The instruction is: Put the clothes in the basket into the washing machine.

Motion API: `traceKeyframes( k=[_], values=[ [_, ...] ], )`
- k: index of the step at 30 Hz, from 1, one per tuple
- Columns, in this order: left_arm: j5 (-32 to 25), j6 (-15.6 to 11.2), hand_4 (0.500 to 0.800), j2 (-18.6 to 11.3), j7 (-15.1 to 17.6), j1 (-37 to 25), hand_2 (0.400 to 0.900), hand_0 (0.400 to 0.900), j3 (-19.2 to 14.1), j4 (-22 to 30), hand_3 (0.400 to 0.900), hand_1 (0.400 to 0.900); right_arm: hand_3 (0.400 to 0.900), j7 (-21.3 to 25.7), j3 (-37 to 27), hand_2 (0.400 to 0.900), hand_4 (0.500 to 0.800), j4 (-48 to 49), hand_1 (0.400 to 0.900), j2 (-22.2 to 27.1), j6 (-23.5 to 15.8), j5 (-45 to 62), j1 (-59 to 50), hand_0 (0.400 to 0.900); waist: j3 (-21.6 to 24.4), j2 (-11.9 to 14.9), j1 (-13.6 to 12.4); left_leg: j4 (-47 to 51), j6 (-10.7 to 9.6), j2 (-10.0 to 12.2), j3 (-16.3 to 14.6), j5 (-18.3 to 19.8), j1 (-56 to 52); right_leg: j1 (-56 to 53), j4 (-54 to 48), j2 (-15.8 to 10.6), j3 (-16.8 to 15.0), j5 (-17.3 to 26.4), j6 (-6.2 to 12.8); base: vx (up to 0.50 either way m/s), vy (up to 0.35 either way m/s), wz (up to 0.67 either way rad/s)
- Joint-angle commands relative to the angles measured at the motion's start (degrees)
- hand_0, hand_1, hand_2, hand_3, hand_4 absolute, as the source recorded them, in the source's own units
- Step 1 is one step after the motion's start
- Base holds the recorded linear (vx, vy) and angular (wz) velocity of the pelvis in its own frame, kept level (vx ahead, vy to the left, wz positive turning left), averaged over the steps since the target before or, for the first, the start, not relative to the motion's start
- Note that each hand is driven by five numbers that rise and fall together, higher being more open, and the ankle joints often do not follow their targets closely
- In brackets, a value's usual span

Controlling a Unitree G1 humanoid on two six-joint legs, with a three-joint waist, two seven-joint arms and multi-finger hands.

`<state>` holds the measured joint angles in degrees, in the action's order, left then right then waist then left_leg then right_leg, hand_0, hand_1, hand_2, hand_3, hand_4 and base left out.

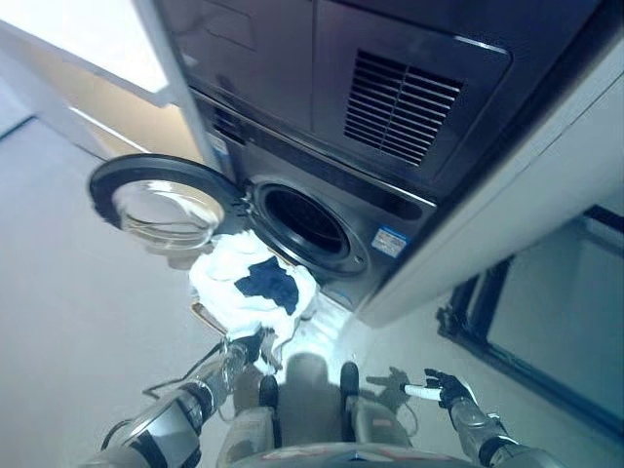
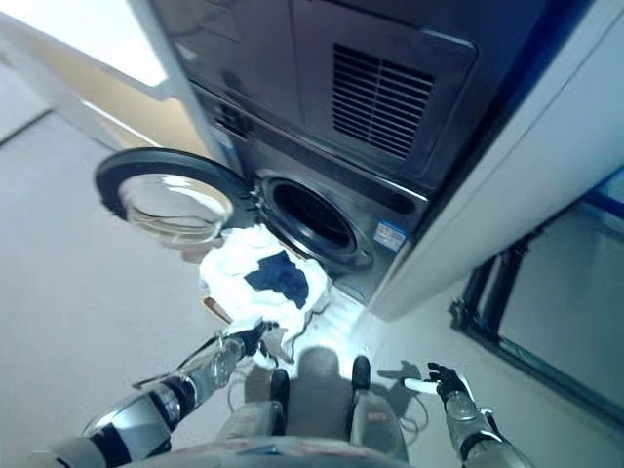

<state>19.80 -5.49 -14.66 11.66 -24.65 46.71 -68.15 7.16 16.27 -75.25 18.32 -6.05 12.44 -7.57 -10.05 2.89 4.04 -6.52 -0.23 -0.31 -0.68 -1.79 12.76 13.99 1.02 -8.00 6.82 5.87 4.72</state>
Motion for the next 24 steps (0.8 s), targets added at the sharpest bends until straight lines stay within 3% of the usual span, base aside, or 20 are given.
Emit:
traceKeyframes(
  k=[1,3,8,10,12,18,24],
  values=[
    [2.6,-1.4,0.8,0.1,4.3,-4.7,0.9,0.9,0.0,0.9,0.9,0.9,0.9,2.4,1.5,0.9,0.8,1.2,0.9,1.6,-0.8,2.0,-2.4,0.9,-3.9,-3.4,-0.5,6.7,-2.5,2.2,-1.0,-6.4,2.3,1.5,9.5,-0.3,-0.9,-1.4,3.05,-0.16,0.131,-0.79],
    [6.5,-0.2,0.8,-0.5,6.8,-8.6,0.9,0.9,2.8,0.8,0.9,0.9,0.9,3.5,3.3,0.9,0.8,2.1,0.9,0.9,-0.9,2.6,-4.8,0.9,-5.6,-2.7,-0.4,5.4,-2.4,2.1,-3.0,-6.4,5.1,3.4,8.4,-0.8,0.8,0.4,3.31,-0.07,0.045,-0.5],
    [14.6,3.7,0.8,-1.0,11.5,-14.7,0.9,0.9,6.0,-0.4,0.9,0.9,0.9,5.5,3.7,0.9,0.8,2.0,0.9,0.6,-1.9,4.6,-7.3,0.9,-7.9,-2.9,0.1,3.8,-2.3,2.2,-2.6,-6.5,9.2,7.2,7.9,-0.7,1.3,0.9,2.86,-0.01,-0.016,-0.05],
    [20.5,7.1,0.8,-2.4,14.8,-19.2,0.9,0.9,7.3,-1.3,0.9,0.9,0.9,6.6,3.3,0.9,0.8,2.4,0.9,0.7,-2.9,6.4,-7.4,0.9,-9.1,-2.9,0.6,2.5,-2.6,2.5,-2.0,-6.8,12.7,9.7,8.3,-0.7,2.2,0.5,2.76,-0.02,-0.056,0.1],
    [22.6,8.6,0.8,-3.3,16.3,-21.3,0.9,0.9,7.2,-1.5,0.9,0.9,0.9,7.1,2.5,0.9,0.8,2.7,0.9,0.9,-3.6,7.5,-6.4,0.9,-9.5,-2.8,1.0,1.2,-2.8,2.6,-1.4,-6.8,15.2,11.6,8.8,-0.8,2.7,0.4,2.71,0.01,-0.082,0.17],
    [24.6,12.3,0.8,-5.7,20.9,-25.9,0.9,0.9,6.4,0.2,0.9,0.9,0.9,7.6,3.2,0.9,0.8,4.7,0.9,0.2,-4.4,9.6,-4.9,0.9,-9.5,-2.8,1.3,-0.7,-3.2,3.0,-0.5,-6.3,19.4,15.3,9.9,-0.8,2.9,0.2,2.75,0.04,-0.051,0.02],
    [24.0,13.6,0.8,-6.7,22.6,-30.2,0.9,0.9,6.7,-0.7,0.9,0.9,0.9,7.8,5.1,0.9,0.8,6.6,0.9,0.1,-5.1,10.6,-6.8,0.9,-10.5,-2.9,1.9,-2.3,-3.3,3.2,-0.7,-5.8,22.6,18.7,11.2,-0.6,2.3,-0.2,2.58,0.03,-0.021,-0.07]
  ],
)
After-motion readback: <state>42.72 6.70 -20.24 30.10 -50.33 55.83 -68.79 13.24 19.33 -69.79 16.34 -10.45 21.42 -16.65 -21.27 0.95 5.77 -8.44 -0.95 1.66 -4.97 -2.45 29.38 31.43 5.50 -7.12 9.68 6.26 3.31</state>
